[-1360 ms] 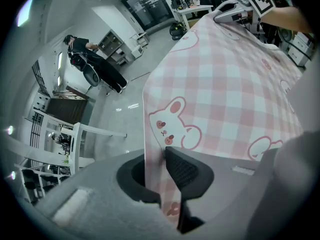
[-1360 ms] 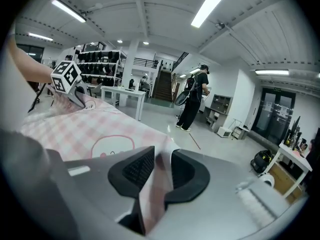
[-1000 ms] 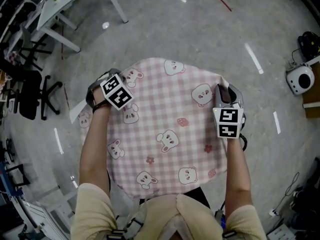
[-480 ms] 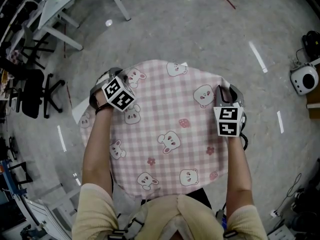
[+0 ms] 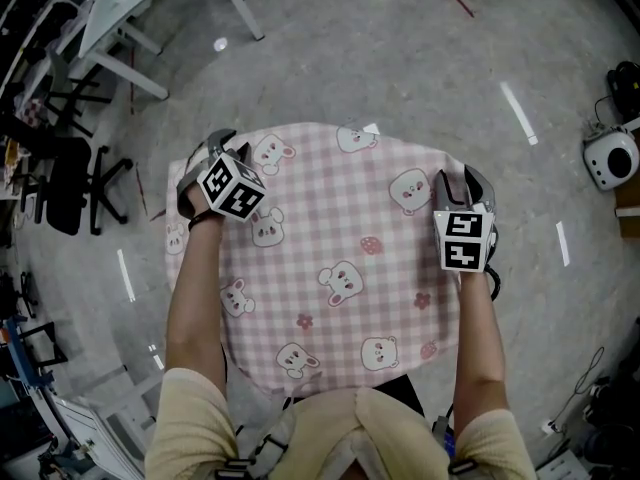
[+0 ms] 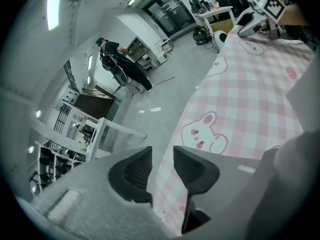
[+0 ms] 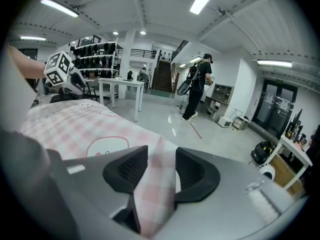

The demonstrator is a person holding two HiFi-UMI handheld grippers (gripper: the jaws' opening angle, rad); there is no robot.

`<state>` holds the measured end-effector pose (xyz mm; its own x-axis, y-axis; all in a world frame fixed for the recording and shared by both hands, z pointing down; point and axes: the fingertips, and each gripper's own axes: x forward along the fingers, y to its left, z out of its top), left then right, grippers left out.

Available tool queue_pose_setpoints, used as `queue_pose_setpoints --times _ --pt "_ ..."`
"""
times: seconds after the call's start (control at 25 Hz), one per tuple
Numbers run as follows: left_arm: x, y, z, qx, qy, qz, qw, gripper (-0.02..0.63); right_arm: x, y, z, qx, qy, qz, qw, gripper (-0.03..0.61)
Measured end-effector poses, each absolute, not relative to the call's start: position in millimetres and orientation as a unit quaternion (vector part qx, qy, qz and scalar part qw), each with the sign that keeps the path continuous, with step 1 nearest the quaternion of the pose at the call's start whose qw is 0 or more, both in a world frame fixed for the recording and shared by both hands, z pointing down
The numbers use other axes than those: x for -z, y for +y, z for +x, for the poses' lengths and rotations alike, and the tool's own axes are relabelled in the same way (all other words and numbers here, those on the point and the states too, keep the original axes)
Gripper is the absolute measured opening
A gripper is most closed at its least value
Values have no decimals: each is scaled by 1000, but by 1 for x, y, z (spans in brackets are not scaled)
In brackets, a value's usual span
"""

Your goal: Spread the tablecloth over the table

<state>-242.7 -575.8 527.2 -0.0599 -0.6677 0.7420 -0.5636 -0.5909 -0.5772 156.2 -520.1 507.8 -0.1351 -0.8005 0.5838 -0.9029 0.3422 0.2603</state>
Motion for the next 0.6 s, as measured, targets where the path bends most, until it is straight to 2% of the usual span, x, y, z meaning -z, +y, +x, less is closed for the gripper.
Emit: queue_pose_setpoints --times 0.04,0.12,0.24,0.44,0.6 --pt "-523 -576 -244 567 456 -685 46 144 -502 -521 158 -64 -745 576 329 170" --pt "-522 -578 -244 555 465 -689 41 144 -495 -525 164 -32 -734 595 326 388" --pt "-514 -580 -239 526 484 -698 39 144 -485 -529 170 -10 -735 605 306 377" --pt "-461 -556 -213 471 520 -710 65 143 -467 -507 176 -9 -757 614 224 359" --pt "-454 -543 -202 429 523 -736 28 137 -469 -498 176 -29 -761 613 211 348"
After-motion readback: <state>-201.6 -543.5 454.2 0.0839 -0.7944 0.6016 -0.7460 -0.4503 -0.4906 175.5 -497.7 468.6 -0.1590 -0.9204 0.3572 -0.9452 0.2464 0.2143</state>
